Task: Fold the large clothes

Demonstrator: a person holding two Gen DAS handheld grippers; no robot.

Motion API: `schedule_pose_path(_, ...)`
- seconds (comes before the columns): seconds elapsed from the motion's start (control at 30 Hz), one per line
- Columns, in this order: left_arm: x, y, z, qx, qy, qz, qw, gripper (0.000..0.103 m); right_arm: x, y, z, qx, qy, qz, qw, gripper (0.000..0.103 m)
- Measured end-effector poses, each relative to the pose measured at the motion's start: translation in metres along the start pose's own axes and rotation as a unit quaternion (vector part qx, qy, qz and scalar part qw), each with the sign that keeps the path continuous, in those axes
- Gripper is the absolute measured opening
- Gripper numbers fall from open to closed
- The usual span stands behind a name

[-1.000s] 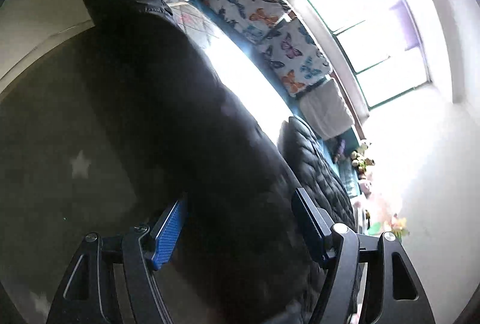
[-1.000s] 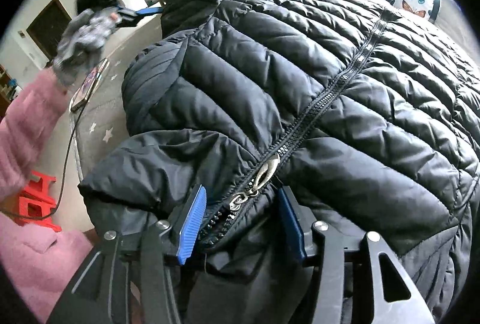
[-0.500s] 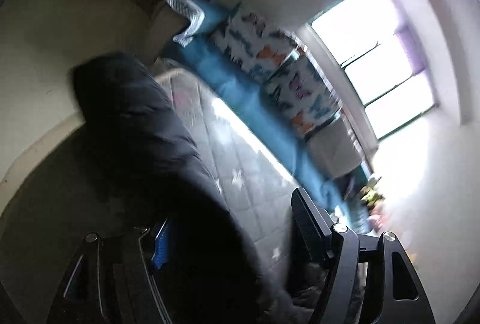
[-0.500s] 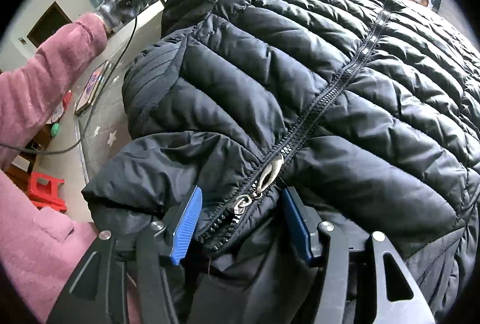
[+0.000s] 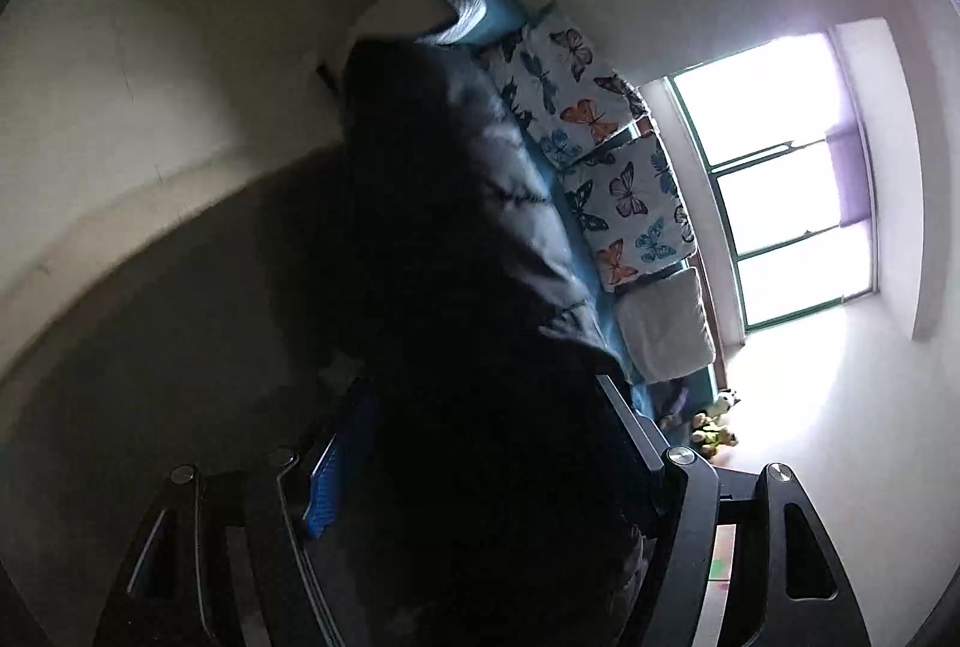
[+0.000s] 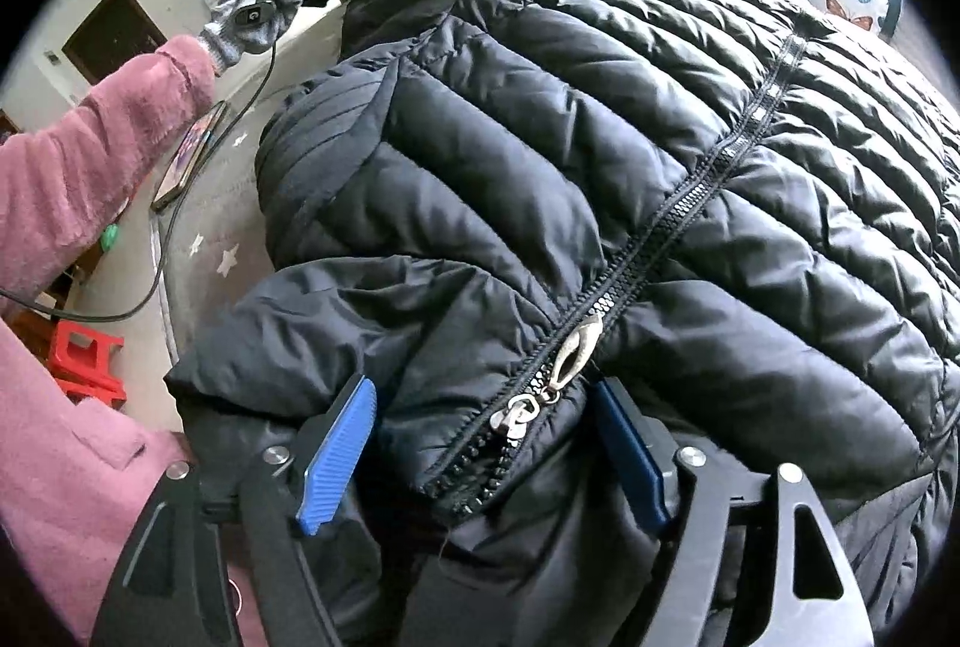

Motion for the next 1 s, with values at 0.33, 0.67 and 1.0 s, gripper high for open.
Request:
schedule_pose_path(0.33, -0.003, 0.034, 0.038, 0.004, -0.062, -0.057, 0.9964, 0.075, 0.001, 0.000, 0.000, 0.001, 0.005, 0.001, 1.000, 0.082)
schedule_pose_path(0.67, 0.014, 0.053, 0.054, -0.013, -0.041, -0.079, 0.9959, 0.025, -0.001, 0.000, -0.002, -0.002, 0.009, 0.004, 1.000, 0.082)
schedule_pose_path(1.0, -0.011, 0.083, 0.061, -0.043, 0.107, 0.041, 0.9925, 0.016, -0.001, 0.000, -0.002, -0.004, 0.009, 0.007, 1.000, 0.082)
Point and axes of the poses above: each gripper's, at about its wrist camera, not at the fingertips, and z roughly the way its jaws point, x to its left, y to its top, the point moved 10 cm from there along z, roughly the way its jaws point, and after that the axes turned 12 degrees about x, right-handed, at the moved point
